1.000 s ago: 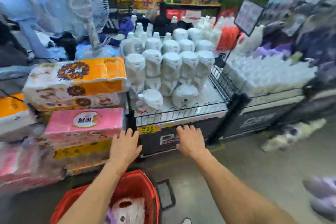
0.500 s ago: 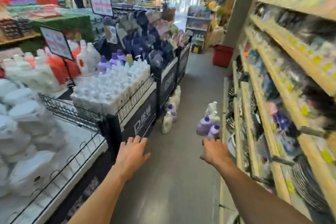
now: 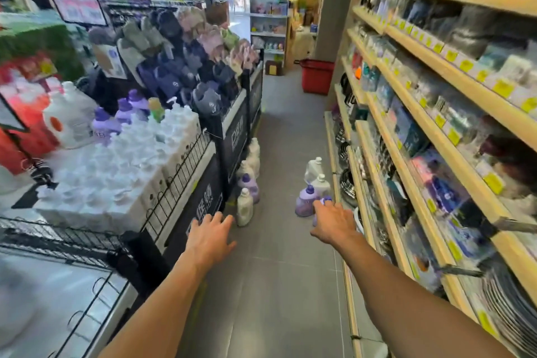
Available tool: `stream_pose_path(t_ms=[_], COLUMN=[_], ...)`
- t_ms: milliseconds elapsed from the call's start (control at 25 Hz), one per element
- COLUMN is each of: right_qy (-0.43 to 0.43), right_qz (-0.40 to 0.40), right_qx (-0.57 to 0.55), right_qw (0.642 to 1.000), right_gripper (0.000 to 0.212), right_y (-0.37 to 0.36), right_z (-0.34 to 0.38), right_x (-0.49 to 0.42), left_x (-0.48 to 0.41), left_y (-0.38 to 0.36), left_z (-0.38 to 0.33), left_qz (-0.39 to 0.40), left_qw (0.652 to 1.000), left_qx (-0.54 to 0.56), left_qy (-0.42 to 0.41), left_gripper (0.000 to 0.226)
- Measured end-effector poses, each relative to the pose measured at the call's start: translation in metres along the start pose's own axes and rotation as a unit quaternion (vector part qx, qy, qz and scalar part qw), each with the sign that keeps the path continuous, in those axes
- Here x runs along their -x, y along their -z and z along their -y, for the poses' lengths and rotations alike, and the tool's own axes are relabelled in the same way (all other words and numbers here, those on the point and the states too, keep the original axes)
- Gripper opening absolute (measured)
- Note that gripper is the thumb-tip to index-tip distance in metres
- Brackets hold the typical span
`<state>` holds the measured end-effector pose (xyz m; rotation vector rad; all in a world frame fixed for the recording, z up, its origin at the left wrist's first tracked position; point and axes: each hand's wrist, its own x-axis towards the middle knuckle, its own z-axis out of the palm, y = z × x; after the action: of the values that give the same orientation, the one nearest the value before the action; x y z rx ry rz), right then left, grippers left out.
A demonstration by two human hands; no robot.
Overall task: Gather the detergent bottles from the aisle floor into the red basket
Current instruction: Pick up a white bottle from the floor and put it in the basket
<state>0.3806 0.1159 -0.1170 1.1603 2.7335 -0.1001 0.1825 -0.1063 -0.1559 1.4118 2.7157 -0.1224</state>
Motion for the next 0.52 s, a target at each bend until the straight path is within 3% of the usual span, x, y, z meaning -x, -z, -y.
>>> stream_pose_path(t_ms=[520], right_qy=[-0.017], right_qz=[0.051], right_qx=[-0.018], right_qw=[0.998], right_gripper=[0.049], right_y=[0.012], right_z=[0.038], right_x=[-0.208], left_x=[-0.217], left_y=[0.003], left_z=[0.065], left_qz=[0.027], left_qw=[0.999], left_qx=[0.002], left_qy=[-0.032], left_gripper=[0.062])
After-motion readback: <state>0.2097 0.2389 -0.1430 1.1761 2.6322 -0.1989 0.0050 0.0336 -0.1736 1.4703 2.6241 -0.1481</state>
